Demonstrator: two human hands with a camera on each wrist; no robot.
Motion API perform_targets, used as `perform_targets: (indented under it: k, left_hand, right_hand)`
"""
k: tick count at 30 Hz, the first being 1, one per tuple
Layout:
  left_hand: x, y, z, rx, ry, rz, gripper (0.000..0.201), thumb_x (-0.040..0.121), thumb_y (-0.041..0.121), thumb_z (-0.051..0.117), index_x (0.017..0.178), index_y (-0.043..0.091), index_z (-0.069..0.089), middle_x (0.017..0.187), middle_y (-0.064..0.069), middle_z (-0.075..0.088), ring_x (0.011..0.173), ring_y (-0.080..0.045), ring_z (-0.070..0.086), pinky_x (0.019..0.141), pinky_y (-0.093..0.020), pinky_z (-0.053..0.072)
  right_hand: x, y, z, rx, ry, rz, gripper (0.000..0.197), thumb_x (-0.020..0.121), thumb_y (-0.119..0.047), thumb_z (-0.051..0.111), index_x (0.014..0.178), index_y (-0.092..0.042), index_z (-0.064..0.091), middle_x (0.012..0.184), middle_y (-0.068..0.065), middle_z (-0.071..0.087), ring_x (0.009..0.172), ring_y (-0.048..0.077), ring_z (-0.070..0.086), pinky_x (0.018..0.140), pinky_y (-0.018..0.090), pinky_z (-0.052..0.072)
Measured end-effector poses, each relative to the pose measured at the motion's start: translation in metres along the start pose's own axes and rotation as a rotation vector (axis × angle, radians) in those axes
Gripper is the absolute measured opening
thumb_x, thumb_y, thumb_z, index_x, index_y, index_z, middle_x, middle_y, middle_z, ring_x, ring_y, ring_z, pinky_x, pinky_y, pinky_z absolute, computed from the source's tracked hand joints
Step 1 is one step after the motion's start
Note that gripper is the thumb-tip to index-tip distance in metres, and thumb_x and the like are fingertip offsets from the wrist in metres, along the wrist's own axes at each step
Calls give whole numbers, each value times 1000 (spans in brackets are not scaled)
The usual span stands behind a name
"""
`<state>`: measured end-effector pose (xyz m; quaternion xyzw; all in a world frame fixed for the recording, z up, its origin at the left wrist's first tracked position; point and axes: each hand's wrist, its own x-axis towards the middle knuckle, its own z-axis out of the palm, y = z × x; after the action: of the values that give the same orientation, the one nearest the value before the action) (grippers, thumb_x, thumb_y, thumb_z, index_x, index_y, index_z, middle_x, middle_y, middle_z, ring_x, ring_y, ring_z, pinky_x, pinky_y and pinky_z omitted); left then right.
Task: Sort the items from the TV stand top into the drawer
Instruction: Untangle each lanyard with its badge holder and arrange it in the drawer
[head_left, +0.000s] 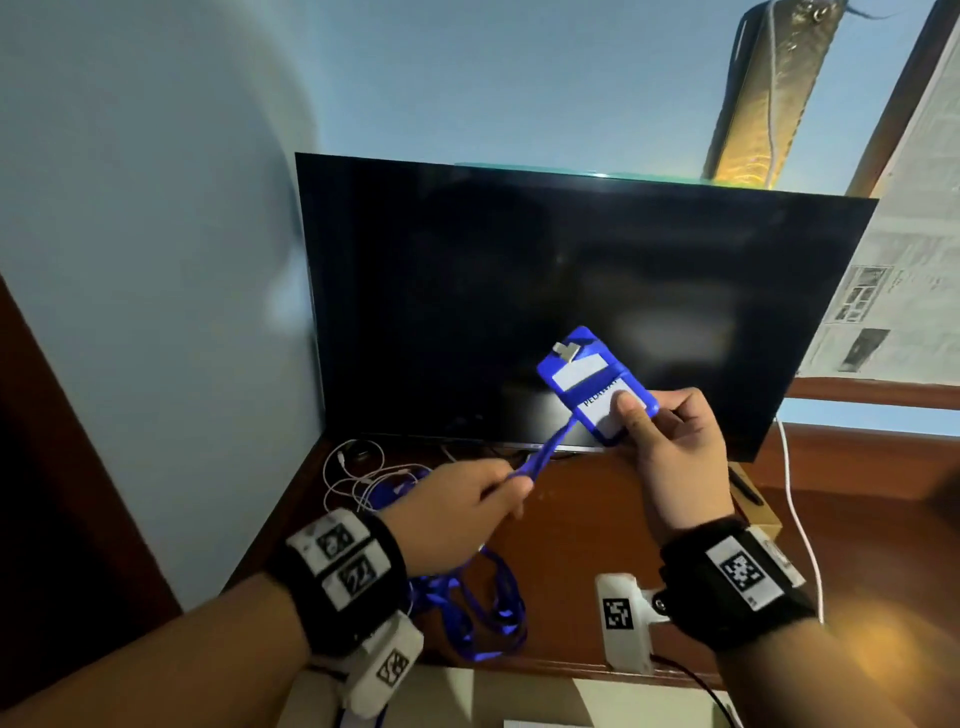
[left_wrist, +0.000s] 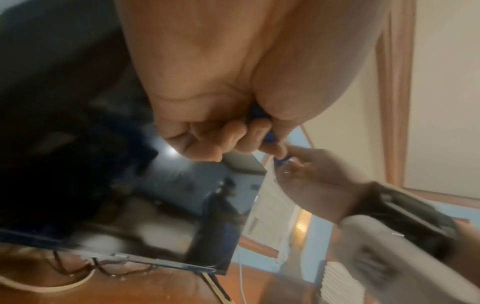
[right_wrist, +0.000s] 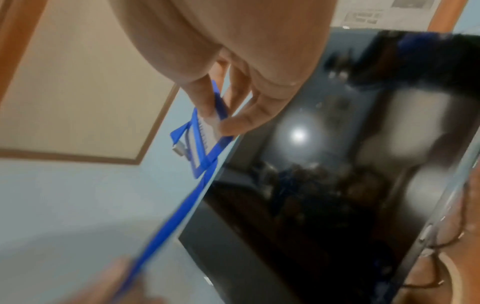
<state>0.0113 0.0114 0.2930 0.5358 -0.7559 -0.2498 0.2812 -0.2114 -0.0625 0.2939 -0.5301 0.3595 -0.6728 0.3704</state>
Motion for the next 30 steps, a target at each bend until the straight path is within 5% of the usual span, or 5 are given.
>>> perform_targets:
  k: [6, 11, 15, 20, 30]
  left_hand:
    - [-7, 10, -11, 478, 187, 326, 38, 102, 45, 44, 83, 21, 66, 79, 10, 54, 77, -16, 49, 76, -42, 49]
    - [12, 1, -46, 597, 22, 195, 22, 99, 47, 60, 104, 34, 77, 93, 15, 65, 95, -8, 58, 89, -28, 45]
    - [17, -35, -48, -23, -120, -77, 15, 93, 35, 75, 102, 26, 82, 91, 9, 78, 86, -2, 71, 79, -20, 53]
    - [4, -69, -4, -769, 95, -325, 16, 89, -10, 69, 97, 3, 76, 90, -9, 78, 82, -14, 72, 78, -22, 60]
    - [-19, -86, -5, -1138, 277, -388, 42, 104, 9, 37, 136, 13, 63, 125, -20, 71, 117, -34, 68, 100, -48, 55]
  right_hand:
    - [-26, 45, -4, -500, -358, -52, 19, 94, -14, 74, 86, -19, 58, 77, -3, 67, 71, 17, 64, 69, 31, 52]
    - [-65, 37, 11, -453, -821, -17, 13, 93, -13, 75, 90, -20, 64, 83, -6, 69, 70, 7, 64, 64, 21, 50]
    - [-64, 21, 15, -128, -712, 123, 12, 87, -3, 76, 84, -1, 64, 68, -3, 66, 60, 3, 57, 57, 17, 45]
    - [-60, 19, 20, 126, -471, 199, 14, 87, -6, 71, 80, -12, 60, 76, 8, 66, 69, 18, 60, 67, 36, 50]
    - [-71, 34, 42, -91, -526, 281, 13, 90, -10, 74, 91, -6, 61, 84, 10, 77, 69, 12, 73, 55, 21, 53]
